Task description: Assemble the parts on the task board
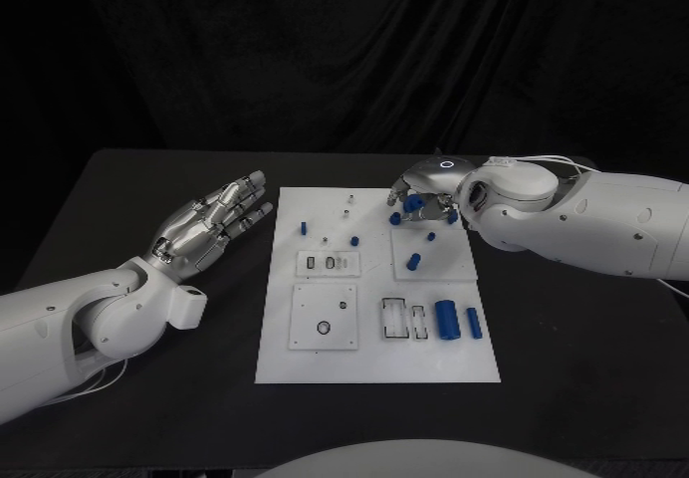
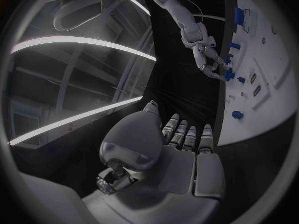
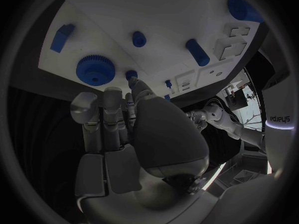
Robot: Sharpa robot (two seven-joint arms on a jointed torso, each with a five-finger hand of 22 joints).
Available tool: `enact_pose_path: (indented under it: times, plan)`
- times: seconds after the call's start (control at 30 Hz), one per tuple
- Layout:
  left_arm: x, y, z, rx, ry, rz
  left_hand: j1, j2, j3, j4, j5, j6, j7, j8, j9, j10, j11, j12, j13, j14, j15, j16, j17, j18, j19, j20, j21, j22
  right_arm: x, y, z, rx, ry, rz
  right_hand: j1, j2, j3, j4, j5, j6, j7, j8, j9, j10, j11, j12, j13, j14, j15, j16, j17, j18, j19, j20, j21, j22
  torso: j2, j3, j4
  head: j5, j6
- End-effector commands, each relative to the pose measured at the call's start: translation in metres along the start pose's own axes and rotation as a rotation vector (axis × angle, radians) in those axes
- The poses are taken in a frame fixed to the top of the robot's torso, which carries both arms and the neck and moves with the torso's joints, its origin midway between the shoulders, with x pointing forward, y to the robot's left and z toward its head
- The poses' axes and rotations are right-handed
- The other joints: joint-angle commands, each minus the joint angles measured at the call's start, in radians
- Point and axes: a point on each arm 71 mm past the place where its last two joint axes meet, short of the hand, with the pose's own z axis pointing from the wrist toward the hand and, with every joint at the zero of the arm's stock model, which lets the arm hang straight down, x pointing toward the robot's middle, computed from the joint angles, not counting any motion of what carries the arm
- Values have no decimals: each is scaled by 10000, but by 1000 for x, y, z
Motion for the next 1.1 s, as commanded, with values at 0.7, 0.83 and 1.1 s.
enact_pose_path:
  times: [0.7, 0.83, 1.1]
  plan:
    - [0, -11, 4, 1698, 356, -270, 191, 2, 126, -34, 225, 23, 24, 22, 5, -75, 77, -46, -19, -6, 125, -52, -10, 20, -36, 84, -31, -1, 16, 7, 11, -335, -16, -18, -20, -275, 1043, 118, 270, 1090, 113, -25, 376, 736, -42, -191, -58, 108, 4, 108, 267, -231, 147, 4, 180, 345, 8, 3, -8, -25, -58]
    - [0, -10, 4, 1664, 372, -282, 237, 4, 164, -49, 297, 15, 40, 24, 5, -81, 81, -49, -19, -8, 131, -53, -10, 23, -37, 94, -31, -2, 21, 6, 14, -342, -4, -4, 11, -307, 1190, 109, 324, 1163, 119, -45, 411, 804, -47, -242, -74, 129, 4, 128, 323, -238, 166, 0, 203, 400, 7, 9, -4, -2, -78]
    - [-2, -9, 4, 1608, 376, -288, 394, -4, 286, -106, 538, 2, 53, 33, 8, -91, 84, -51, -18, -4, 143, -54, -9, 36, -32, 118, -28, 0, 23, 7, 15, -566, -354, 26, 324, -313, 1975, -90, 340, 1644, 242, 22, 653, 1327, -89, -404, -106, 154, 70, 138, 390, -255, 196, 48, 274, 566, 5, 7, -15, 49, -109]
